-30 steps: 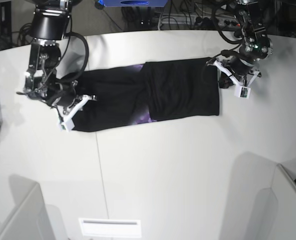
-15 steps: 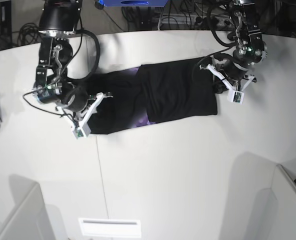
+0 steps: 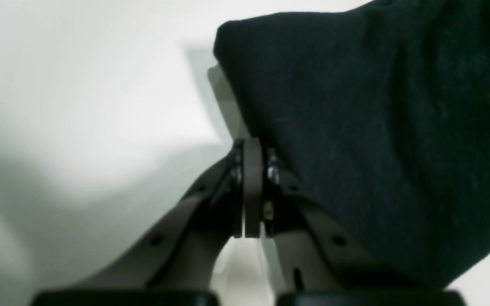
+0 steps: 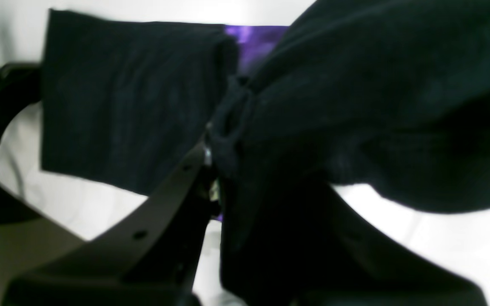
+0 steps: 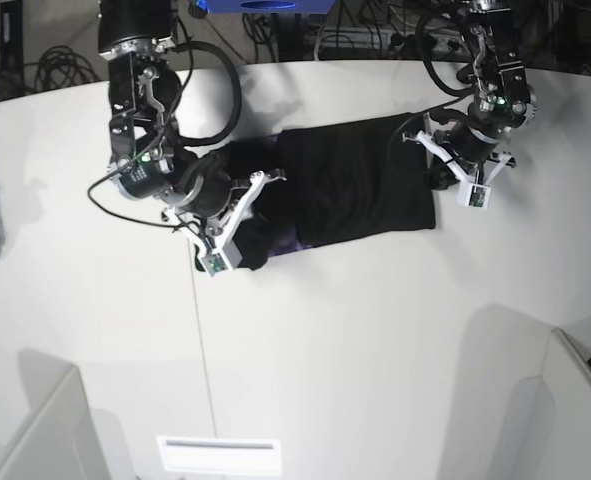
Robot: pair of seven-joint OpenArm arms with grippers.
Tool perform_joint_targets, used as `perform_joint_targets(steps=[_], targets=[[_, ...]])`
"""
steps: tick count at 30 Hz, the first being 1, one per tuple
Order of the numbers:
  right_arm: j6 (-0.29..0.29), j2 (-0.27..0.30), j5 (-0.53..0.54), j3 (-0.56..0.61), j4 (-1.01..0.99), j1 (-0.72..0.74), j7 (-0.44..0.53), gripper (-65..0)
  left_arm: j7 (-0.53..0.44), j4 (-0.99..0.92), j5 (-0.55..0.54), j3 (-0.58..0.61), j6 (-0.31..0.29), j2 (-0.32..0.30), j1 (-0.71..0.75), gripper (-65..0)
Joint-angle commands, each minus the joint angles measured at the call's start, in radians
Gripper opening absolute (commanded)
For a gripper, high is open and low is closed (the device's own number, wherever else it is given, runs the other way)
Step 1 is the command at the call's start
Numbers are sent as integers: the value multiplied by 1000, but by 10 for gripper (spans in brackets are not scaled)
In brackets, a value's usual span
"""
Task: Fold the T-shirt properly
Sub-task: 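Fold the held strip end over toward the left gripper with the right gripper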
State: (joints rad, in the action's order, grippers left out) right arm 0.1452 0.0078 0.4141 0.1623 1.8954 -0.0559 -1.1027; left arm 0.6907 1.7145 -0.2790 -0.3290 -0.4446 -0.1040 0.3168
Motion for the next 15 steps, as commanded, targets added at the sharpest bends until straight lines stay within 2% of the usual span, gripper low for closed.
perform_joint_targets(steps=[1,9,15], targets=[[-2,-9,13,12,20,14,19,-650,-18,17,-9,-5,-3,-16,9,-650],[-3,-48,12,84,26,14,19,-650,-18,12,-9,-6,-3,-41,34,-650],[-3,-50,12,121,69,12,19,-650,-18,12,-9,-6,-3,-40,37,-650]])
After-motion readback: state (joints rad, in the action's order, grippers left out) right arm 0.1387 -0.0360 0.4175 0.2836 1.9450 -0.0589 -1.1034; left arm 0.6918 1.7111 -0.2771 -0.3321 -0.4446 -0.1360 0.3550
